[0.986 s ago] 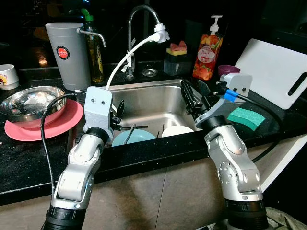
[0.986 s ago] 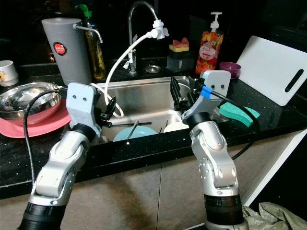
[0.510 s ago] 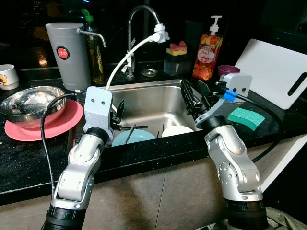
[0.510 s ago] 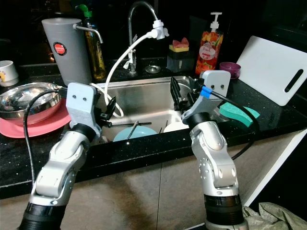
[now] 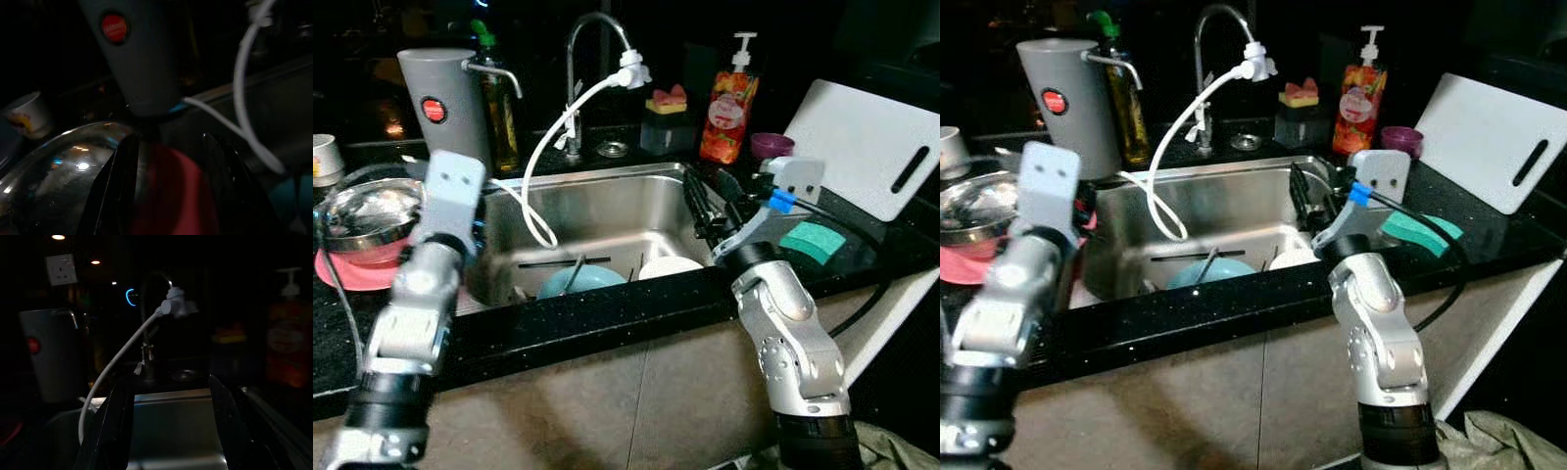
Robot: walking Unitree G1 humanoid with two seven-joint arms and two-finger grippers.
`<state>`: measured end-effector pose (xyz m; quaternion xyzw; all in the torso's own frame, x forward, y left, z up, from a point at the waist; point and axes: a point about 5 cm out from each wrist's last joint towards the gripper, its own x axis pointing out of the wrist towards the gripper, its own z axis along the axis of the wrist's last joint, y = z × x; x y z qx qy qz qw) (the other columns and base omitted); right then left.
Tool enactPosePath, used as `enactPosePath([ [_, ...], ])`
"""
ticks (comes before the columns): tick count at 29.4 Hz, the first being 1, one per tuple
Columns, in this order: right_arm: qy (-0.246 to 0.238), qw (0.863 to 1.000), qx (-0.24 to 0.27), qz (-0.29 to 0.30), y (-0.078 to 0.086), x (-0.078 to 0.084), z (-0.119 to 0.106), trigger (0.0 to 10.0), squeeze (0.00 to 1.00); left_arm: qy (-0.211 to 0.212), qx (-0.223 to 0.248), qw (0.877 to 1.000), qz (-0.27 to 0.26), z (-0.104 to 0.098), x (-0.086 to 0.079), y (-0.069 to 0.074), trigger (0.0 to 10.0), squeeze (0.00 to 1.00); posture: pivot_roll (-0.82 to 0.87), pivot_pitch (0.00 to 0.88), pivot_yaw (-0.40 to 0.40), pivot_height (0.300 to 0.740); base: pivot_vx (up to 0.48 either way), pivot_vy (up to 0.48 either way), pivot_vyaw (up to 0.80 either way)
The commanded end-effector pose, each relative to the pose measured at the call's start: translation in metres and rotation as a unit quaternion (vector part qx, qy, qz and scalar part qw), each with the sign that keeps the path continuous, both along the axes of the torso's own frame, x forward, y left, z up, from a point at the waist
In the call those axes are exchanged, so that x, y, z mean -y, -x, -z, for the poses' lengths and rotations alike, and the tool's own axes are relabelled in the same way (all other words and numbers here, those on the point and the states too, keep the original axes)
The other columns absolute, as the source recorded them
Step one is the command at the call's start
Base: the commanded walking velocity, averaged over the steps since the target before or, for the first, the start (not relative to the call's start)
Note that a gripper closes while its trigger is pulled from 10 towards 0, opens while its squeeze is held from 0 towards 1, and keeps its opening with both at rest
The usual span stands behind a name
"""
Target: Kitchen organization
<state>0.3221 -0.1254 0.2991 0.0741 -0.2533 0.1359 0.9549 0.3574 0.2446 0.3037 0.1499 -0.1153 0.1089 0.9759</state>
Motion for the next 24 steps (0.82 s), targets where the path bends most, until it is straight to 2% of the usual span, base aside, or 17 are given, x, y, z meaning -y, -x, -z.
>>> enactPosePath([
  [1,0.002,1.000,0.015,0.006,0.003,0.001,-0.004,10.0,0.00,0.003,-0.027,0.999,0.030,-0.005,-0.010,-0.003,10.0,0.00,0.04,0.088,-0.005,0.740,0.000,0.000,0.00],
  [5,0.000,1.000,0.015,0.008,0.003,0.001,-0.004,10.0,0.00,0.010,-0.044,0.998,0.041,-0.013,-0.020,-0.005,10.0,0.00,0.04,0.088,0.000,0.740,0.000,0.000,0.00],
  [7,0.000,1.000,0.015,0.008,0.003,0.001,-0.004,10.0,0.00,0.030,-0.051,0.998,0.026,-0.017,-0.030,-0.006,10.0,0.00,0.04,0.088,0.000,0.740,0.000,0.000,0.00],
  [8,-0.001,1.000,0.015,0.008,0.003,0.001,-0.004,10.0,0.00,0.047,-0.062,0.996,0.032,-0.016,-0.033,-0.007,10.0,0.00,0.04,0.089,0.000,0.740,0.000,0.000,0.00],
  [10,-0.001,1.000,0.015,0.008,0.003,0.001,-0.004,10.0,0.00,0.056,-0.073,0.995,0.040,-0.015,-0.036,-0.008,10.0,0.00,0.04,0.089,0.000,0.740,0.000,0.000,0.00],
  [13,-0.001,1.000,0.016,0.008,0.003,0.001,-0.004,10.0,0.00,0.090,-0.102,0.988,0.078,-0.011,-0.038,-0.008,10.0,0.00,0.04,0.089,0.000,0.740,0.000,0.000,0.00],
  [15,-0.001,1.000,0.016,0.009,0.003,0.002,-0.004,10.0,0.00,0.092,-0.112,0.986,0.080,-0.011,-0.042,-0.008,10.0,0.00,0.04,0.089,0.000,0.740,0.000,0.000,0.00],
  [16,-0.002,1.000,0.017,0.009,0.003,0.002,-0.004,10.0,0.00,0.106,-0.117,0.985,0.067,-0.010,-0.051,-0.008,10.0,0.00,0.05,0.092,0.001,0.740,0.000,0.000,0.00],
  [18,-0.002,1.000,0.017,0.009,0.003,0.002,-0.004,10.0,0.00,0.116,-0.120,0.984,0.066,-0.009,-0.054,-0.008,10.0,0.00,0.05,0.092,0.001,0.740,0.000,0.000,0.00],
  [24,-0.002,1.000,0.016,0.007,0.002,0.000,-0.004,10.0,0.00,0.103,-0.158,0.979,0.071,0.001,-0.065,-0.008,10.0,0.00,0.05,0.092,0.001,0.740,0.000,0.000,0.00],
])
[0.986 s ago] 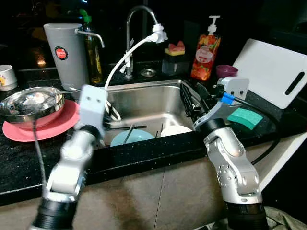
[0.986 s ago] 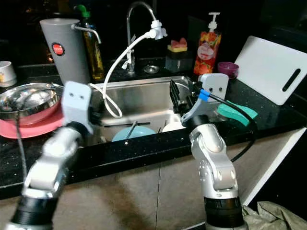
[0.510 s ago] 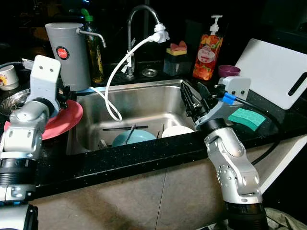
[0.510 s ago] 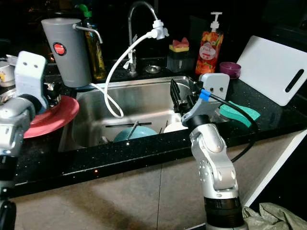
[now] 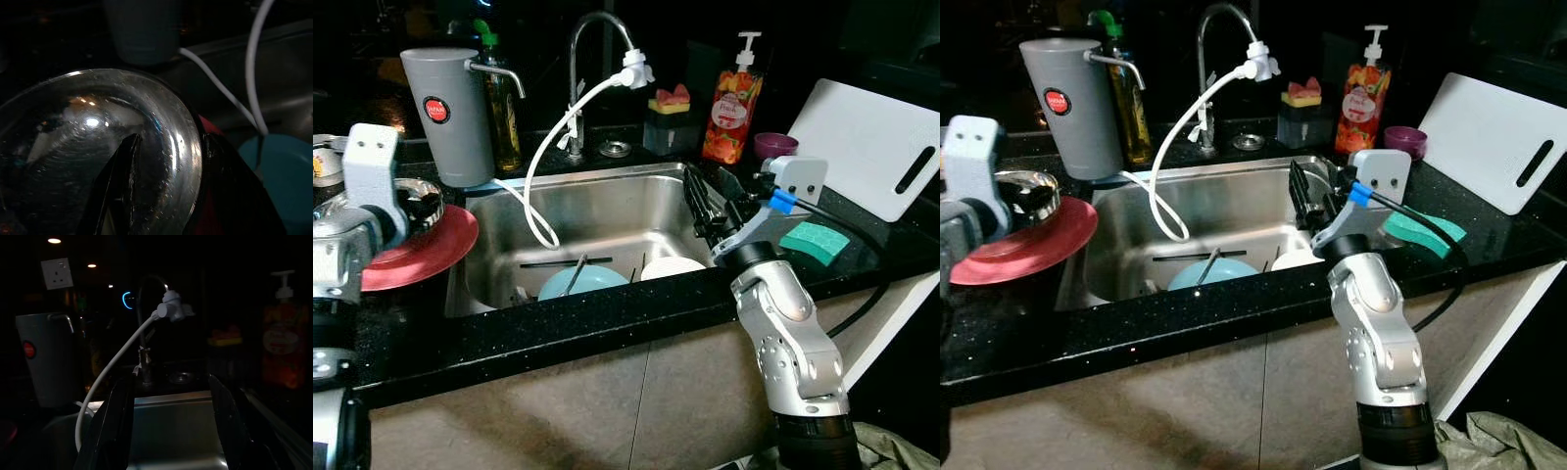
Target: Kitchen organization
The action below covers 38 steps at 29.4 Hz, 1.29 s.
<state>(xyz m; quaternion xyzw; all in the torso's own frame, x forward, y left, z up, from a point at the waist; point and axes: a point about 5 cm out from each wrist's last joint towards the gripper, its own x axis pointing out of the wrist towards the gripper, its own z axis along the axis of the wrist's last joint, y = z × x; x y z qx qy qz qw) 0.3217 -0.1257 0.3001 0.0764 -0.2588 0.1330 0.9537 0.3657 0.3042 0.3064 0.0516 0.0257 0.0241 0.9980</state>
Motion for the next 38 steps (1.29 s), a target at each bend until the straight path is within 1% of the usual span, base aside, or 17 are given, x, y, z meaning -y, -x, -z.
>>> enactPosePath([
  [1,0.002,1.000,0.012,0.005,0.002,0.000,-0.003,10.0,0.00,-0.013,-0.028,1.000,0.002,0.008,-0.007,0.001,10.0,0.00,0.05,0.092,0.001,0.740,0.000,0.000,0.00],
  [10,0.002,1.000,0.013,0.007,0.001,0.001,-0.004,10.0,0.00,-0.043,-0.079,0.995,0.042,0.023,-0.011,0.005,9.7,0.00,0.05,0.092,0.001,0.740,0.000,0.000,0.00],
  [11,0.002,1.000,0.013,0.007,0.002,0.001,-0.004,10.0,0.00,-0.051,-0.087,0.994,0.047,0.025,-0.012,0.005,5.5,0.00,0.05,0.092,0.001,0.740,0.000,0.000,0.00],
  [12,0.002,1.000,0.013,0.007,0.002,0.001,-0.004,10.0,0.00,-0.051,-0.087,0.994,0.047,0.025,-0.012,0.005,5.5,0.00,0.05,0.092,0.001,0.740,0.000,0.000,0.00],
  [13,0.001,1.000,0.013,0.007,0.001,0.001,-0.004,10.0,0.00,-0.050,-0.094,0.993,0.050,0.027,-0.013,0.006,4.0,0.00,0.06,0.092,0.001,0.740,0.000,0.000,0.00],
  [15,0.001,1.000,0.013,0.007,0.001,0.001,-0.004,10.0,0.00,-0.051,-0.100,0.992,0.052,0.029,-0.014,0.007,3.9,0.00,0.06,0.092,0.001,0.740,0.000,0.000,0.00],
  [16,0.001,1.000,0.013,0.007,0.001,0.001,-0.004,10.0,0.00,-0.078,-0.108,0.990,0.044,0.033,-0.020,0.008,3.4,0.00,0.06,0.091,0.000,0.740,0.000,0.000,0.00],
  [21,0.002,1.000,0.014,0.008,0.001,0.001,-0.004,10.0,0.00,-0.091,-0.110,0.989,0.042,0.033,-0.022,0.009,3.6,0.00,0.06,0.091,0.000,0.740,0.000,0.000,0.00],
  [22,0.002,1.000,0.013,0.008,0.001,0.002,-0.004,10.0,0.00,-0.118,-0.107,0.987,0.034,0.033,-0.023,0.009,3.8,0.00,0.06,0.091,-0.004,0.740,0.000,0.000,0.00],
  [23,0.002,1.000,0.013,0.008,0.001,0.002,-0.004,10.0,0.00,-0.118,-0.107,0.987,0.034,0.033,-0.023,0.009,3.8,0.00,0.06,0.091,-0.004,0.740,0.000,0.000,0.00],
  [24,0.003,1.000,0.013,0.008,0.001,0.002,-0.004,10.0,0.00,-0.146,-0.102,0.984,0.025,0.031,-0.024,0.010,3.2,0.00,0.05,0.091,-0.007,0.740,0.000,0.000,0.00],
  [25,0.003,1.000,0.013,0.008,0.001,0.002,-0.004,10.0,0.00,-0.146,-0.102,0.984,0.025,0.031,-0.024,0.010,3.2,0.00,0.05,0.091,-0.007,0.740,0.000,0.000,0.00],
  [26,0.004,1.000,0.013,0.007,0.001,0.002,-0.004,10.0,0.00,-0.173,-0.095,0.980,0.019,0.029,-0.025,0.010,0.0,0.00,0.05,0.090,-0.009,0.740,0.000,0.000,0.00],
  [27,0.004,1.000,0.013,0.007,0.001,0.002,-0.004,10.0,0.00,-0.173,-0.095,0.980,0.019,0.029,-0.025,0.010,0.0,0.00,0.05,0.090,-0.009,0.740,0.000,0.000,0.00],
  [30,0.005,1.000,0.015,0.004,0.001,0.000,-0.005,10.0,0.00,-0.215,-0.072,0.974,0.003,0.018,-0.025,0.010,0.0,0.00,0.06,0.088,-0.011,0.740,0.000,0.000,0.00],
  [34,0.005,1.000,0.015,0.003,0.001,0.000,-0.006,10.0,0.00,-0.229,-0.057,0.972,-0.007,0.013,-0.026,0.010,0.0,0.00,0.06,0.088,-0.011,0.740,0.000,0.000,0.00],
  [38,0.005,1.000,0.015,0.002,0.000,0.000,-0.005,10.0,0.00,-0.257,0.005,0.966,0.015,-0.004,-0.014,0.009,0.0,0.00,0.05,0.083,-0.011,0.740,0.000,0.000,0.00],
])
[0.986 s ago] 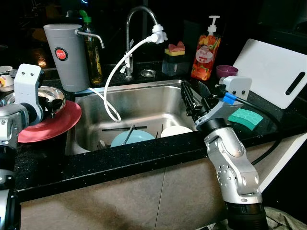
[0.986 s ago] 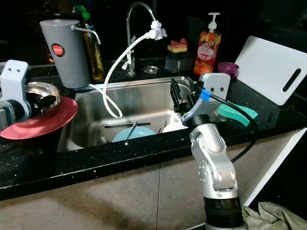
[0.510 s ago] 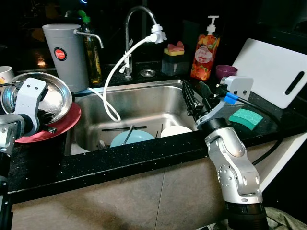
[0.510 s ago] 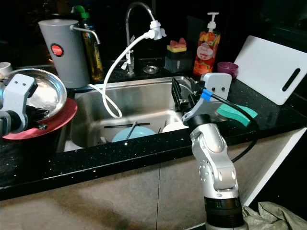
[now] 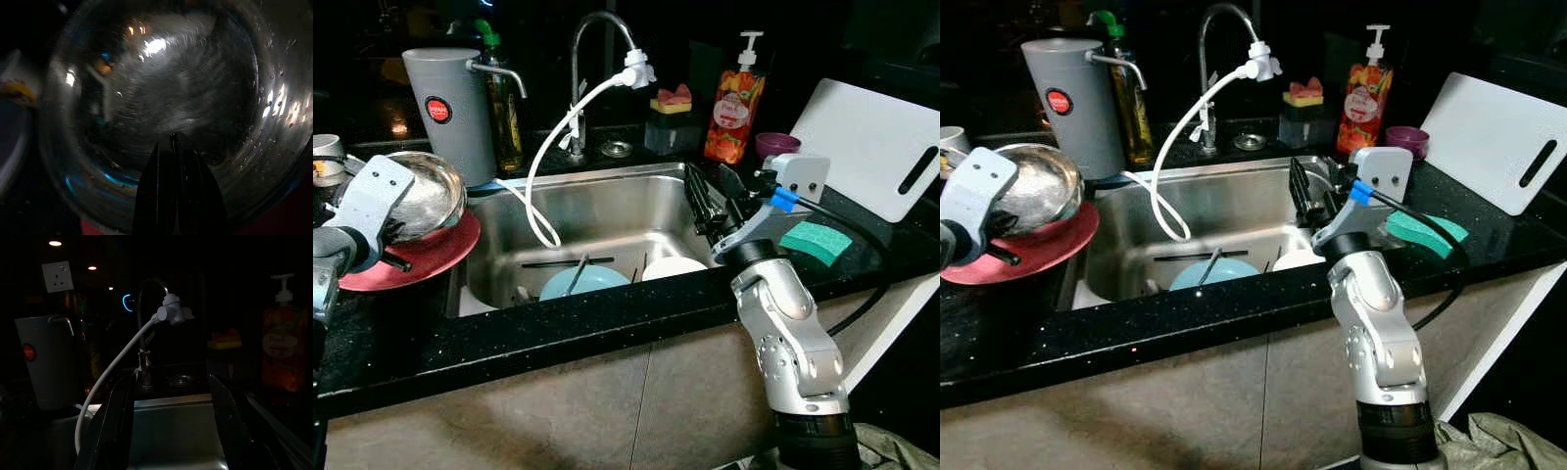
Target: Kitchen organization
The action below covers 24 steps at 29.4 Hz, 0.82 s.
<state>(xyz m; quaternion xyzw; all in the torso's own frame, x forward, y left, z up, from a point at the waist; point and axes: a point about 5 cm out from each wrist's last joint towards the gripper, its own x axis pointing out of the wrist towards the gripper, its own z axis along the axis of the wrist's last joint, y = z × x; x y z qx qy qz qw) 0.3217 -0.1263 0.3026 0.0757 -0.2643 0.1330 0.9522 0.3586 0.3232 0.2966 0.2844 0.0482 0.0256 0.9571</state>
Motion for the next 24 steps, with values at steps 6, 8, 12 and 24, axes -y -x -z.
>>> enactPosePath([
  [6,0.021,0.999,0.012,-0.041,0.003,-0.012,-0.003,10.0,0.00,-0.059,0.044,0.995,0.061,-0.022,0.018,0.002,10.0,0.00,0.06,0.077,-0.011,0.740,0.000,0.000,0.00],
  [8,0.023,0.999,0.012,-0.047,0.003,-0.013,-0.003,10.0,0.00,-0.062,0.047,0.995,0.062,-0.023,0.019,0.002,10.0,0.00,0.06,0.077,-0.011,0.740,0.000,0.000,0.00],
  [12,0.095,0.982,0.013,-0.164,0.020,-0.044,0.007,10.0,0.00,-0.045,0.060,0.992,0.097,-0.038,0.025,0.006,10.0,0.00,0.06,0.074,-0.014,0.740,0.000,0.000,0.00],
  [24,0.180,0.947,-0.062,-0.257,0.021,-0.069,0.037,10.0,0.00,-0.054,-0.013,0.988,0.142,-0.041,0.012,0.015,10.0,1.00,0.07,0.066,-0.017,0.740,0.000,0.000,0.00],
])
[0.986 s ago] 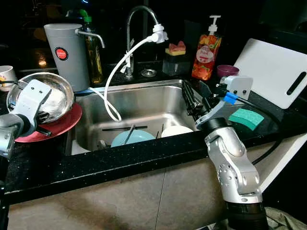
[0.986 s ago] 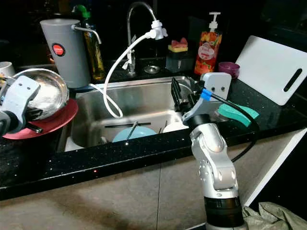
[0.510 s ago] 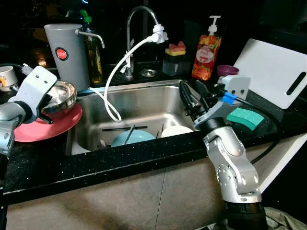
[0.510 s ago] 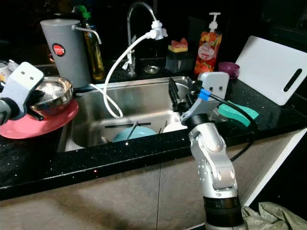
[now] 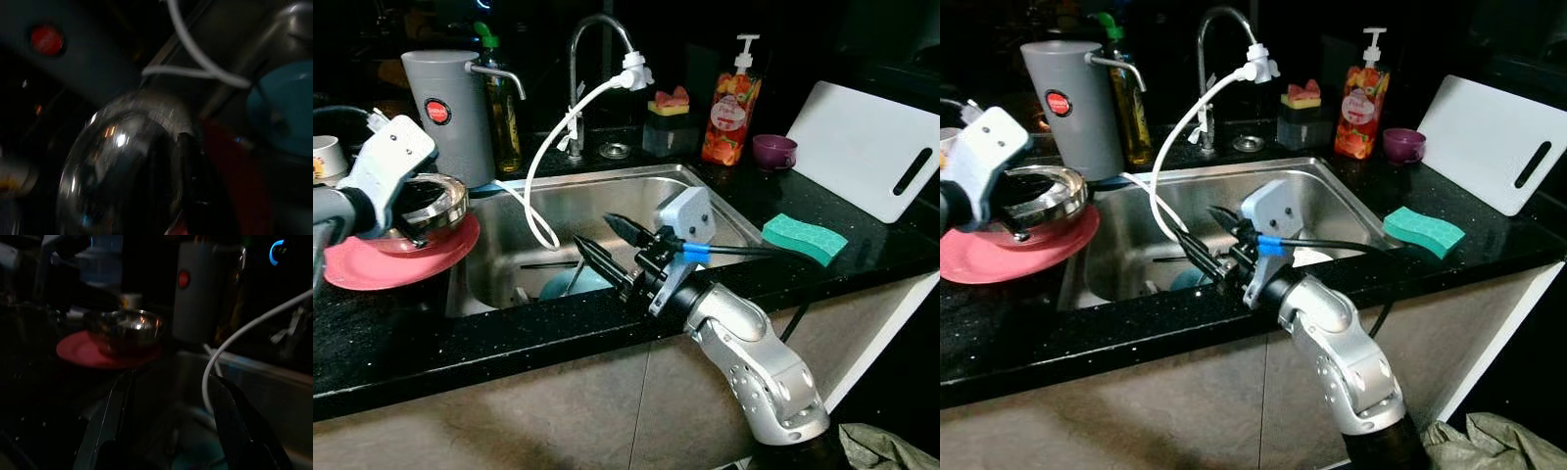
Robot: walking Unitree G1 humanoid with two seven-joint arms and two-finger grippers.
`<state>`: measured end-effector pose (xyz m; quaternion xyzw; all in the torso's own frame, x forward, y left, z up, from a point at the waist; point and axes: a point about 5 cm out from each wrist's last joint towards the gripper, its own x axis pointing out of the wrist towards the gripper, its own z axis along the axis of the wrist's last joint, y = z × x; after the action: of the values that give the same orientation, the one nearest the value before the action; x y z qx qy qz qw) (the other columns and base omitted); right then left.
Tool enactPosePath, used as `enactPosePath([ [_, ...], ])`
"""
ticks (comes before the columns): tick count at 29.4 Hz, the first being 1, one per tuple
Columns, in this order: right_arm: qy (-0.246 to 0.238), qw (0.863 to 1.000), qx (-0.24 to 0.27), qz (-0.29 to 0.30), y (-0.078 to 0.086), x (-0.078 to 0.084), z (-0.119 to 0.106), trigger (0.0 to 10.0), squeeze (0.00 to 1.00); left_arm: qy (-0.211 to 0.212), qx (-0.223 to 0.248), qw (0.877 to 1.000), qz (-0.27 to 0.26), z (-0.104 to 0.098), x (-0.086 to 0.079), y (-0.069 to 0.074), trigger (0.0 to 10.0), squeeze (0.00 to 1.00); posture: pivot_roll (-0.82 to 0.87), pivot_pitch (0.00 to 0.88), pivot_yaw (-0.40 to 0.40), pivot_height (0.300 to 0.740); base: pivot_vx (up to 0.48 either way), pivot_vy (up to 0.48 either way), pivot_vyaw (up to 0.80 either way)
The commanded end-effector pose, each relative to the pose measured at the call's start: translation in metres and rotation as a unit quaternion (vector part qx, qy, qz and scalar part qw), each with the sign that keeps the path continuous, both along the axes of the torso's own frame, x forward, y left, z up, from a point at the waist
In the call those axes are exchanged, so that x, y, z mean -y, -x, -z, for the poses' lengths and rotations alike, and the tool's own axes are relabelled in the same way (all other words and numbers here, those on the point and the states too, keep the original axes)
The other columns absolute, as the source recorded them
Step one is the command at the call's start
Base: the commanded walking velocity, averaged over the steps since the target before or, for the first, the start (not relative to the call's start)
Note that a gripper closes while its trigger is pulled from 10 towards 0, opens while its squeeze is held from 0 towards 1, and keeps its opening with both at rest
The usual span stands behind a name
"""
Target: Kitchen organization
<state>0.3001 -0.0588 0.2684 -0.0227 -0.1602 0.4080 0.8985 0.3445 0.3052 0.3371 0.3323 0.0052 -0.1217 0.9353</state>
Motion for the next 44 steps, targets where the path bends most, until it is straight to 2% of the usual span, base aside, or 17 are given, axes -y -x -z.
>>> enactPosePath([
  [1,0.009,1.000,-0.015,-0.005,-0.002,-0.001,0.004,10.0,0.00,-0.010,-0.008,1.000,-0.019,-0.001,-0.008,0.001,10.0,1.00,0.07,0.068,-0.015,0.740,0.000,0.000,0.00],
  [4,0.025,0.999,-0.042,-0.001,-0.009,-0.002,0.009,10.0,0.00,-0.013,-0.015,0.999,-0.030,-0.003,-0.013,-0.001,10.0,1.00,0.07,0.070,-0.012,0.740,0.000,0.000,0.00],
  [9,0.031,0.999,-0.042,0.010,-0.022,-0.004,0.000,10.0,0.00,0.003,-0.040,0.999,-0.029,0.002,-0.015,-0.006,10.0,1.00,0.07,0.069,-0.013,0.740,0.000,0.000,0.00],
  [10,0.030,0.999,-0.040,0.013,-0.025,-0.005,-0.003,10.0,0.00,0.004,-0.045,0.998,-0.033,0.005,-0.016,-0.007,10.0,0.00,0.07,0.068,-0.016,0.740,0.000,0.000,0.00],
  [17,0.023,0.999,-0.028,0.016,-0.031,-0.013,-0.013,10.0,0.00,-0.005,-0.085,0.995,-0.046,0.027,-0.020,-0.014,10.0,0.00,0.07,0.072,-0.015,0.740,0.000,0.000,0.00],
  [21,0.022,0.999,-0.028,0.017,-0.032,-0.014,-0.014,10.0,0.00,-0.031,-0.097,0.994,-0.050,0.033,-0.022,-0.015,10.0,0.00,0.07,0.075,-0.013,0.740,0.000,0.000,0.00],
  [22,0.020,0.999,-0.027,0.019,-0.033,-0.014,-0.014,10.0,0.00,-0.041,-0.101,0.993,-0.051,0.035,-0.023,-0.015,9.1,0.00,0.07,0.076,-0.012,0.740,0.000,0.000,0.00],
  [24,0.019,0.999,-0.027,0.019,-0.033,-0.013,-0.014,10.0,0.00,-0.048,-0.103,0.992,-0.050,0.036,-0.023,-0.015,9.0,0.00,0.07,0.076,-0.012,0.740,0.000,0.000,0.00],
  [25,0.016,0.999,-0.024,0.022,-0.034,-0.013,-0.016,10.0,0.00,-0.047,-0.103,0.993,-0.040,0.035,-0.021,-0.016,10.0,0.00,0.07,0.076,-0.014,0.740,0.000,0.000,0.00],
  [29,0.012,0.999,-0.020,0.023,-0.035,-0.012,-0.018,10.0,0.00,-0.064,-0.075,0.995,-0.030,0.023,-0.018,-0.016,10.0,0.00,0.07,0.076,-0.014,0.740,0.000,0.000,0.00],
  [30,0.010,0.999,-0.019,0.023,-0.035,-0.013,-0.018,10.0,0.00,-0.062,-0.051,0.996,-0.031,0.011,-0.017,-0.016,10.0,0.00,0.07,0.077,-0.015,0.740,0.000,0.000,0.00],
  [34,0.009,1.000,-0.019,0.022,-0.035,-0.014,-0.018,10.0,0.00,-0.055,-0.030,0.998,-0.015,-0.003,-0.012,-0.015,10.0,0.00,0.07,0.079,-0.015,0.740,0.000,0.000,0.00],
  [36,0.008,1.000,-0.019,0.021,-0.035,-0.014,-0.018,10.0,0.00,-0.048,-0.023,0.999,0.002,-0.010,-0.007,-0.014,10.0,0.00,0.07,0.079,-0.015,0.740,0.000,0.000,0.00],
  [37,0.007,1.000,-0.019,0.021,-0.035,-0.014,-0.017,10.0,0.00,-0.039,-0.014,0.999,0.030,-0.020,0.000,-0.012,10.0,0.00,0.07,0.079,-0.015,0.740,0.000,0.000,0.00],
  [41,0.005,1.000,-0.019,0.021,-0.035,-0.014,-0.017,10.0,0.00,-0.034,-0.024,0.997,0.067,-0.026,0.007,-0.008,10.0,0.00,0.07,0.079,-0.015,0.740,0.000,0.000,0.00],
  [44,0.004,1.000,-0.018,0.020,-0.035,-0.015,-0.017,10.0,0.00,-0.042,-0.041,0.996,0.065,-0.019,0.005,-0.009,10.0,0.00,0.08,0.081,-0.013,0.740,0.000,0.000,0.00],
])
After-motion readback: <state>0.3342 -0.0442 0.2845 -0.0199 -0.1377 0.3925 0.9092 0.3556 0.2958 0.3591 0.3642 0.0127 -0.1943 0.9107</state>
